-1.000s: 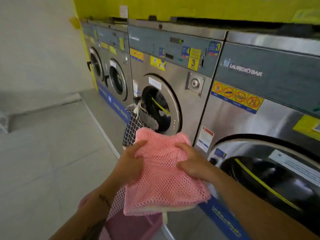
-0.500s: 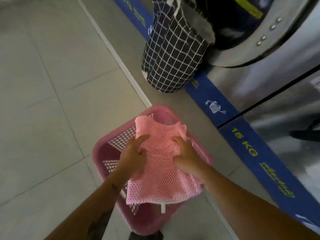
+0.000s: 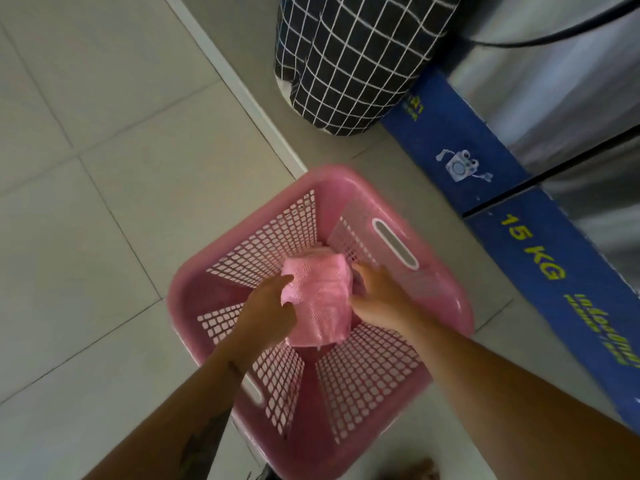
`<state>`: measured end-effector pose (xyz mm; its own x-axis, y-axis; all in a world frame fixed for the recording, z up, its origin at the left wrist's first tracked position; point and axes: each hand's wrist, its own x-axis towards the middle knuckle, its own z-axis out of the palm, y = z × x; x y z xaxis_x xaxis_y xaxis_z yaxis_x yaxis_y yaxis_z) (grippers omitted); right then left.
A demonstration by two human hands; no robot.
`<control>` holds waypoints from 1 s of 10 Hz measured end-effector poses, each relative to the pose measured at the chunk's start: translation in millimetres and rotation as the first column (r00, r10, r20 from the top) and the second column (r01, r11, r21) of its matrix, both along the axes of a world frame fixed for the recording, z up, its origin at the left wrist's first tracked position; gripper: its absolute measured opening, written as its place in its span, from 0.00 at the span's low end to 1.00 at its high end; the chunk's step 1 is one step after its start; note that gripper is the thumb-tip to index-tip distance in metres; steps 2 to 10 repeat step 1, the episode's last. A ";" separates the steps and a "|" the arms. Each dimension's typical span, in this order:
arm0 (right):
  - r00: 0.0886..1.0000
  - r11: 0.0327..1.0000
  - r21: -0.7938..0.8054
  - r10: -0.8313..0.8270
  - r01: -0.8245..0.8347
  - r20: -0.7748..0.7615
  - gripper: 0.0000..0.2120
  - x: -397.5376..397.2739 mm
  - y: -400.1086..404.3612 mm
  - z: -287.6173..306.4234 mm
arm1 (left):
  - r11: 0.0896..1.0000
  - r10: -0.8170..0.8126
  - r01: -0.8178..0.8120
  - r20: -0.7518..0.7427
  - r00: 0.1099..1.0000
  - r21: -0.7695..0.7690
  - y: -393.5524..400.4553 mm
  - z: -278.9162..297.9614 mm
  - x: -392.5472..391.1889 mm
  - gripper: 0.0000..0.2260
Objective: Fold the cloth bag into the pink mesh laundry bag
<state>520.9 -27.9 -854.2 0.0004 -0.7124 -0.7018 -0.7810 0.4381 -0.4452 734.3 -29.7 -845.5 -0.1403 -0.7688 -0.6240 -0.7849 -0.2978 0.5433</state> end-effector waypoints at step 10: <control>0.996 0.995 -0.049 -0.092 0.092 0.000 0.29 -16.3 5.2 48.9 | 1.000 0.018 -0.018 -0.026 0.999 0.004 -8.3 46.5 -12.0 0.21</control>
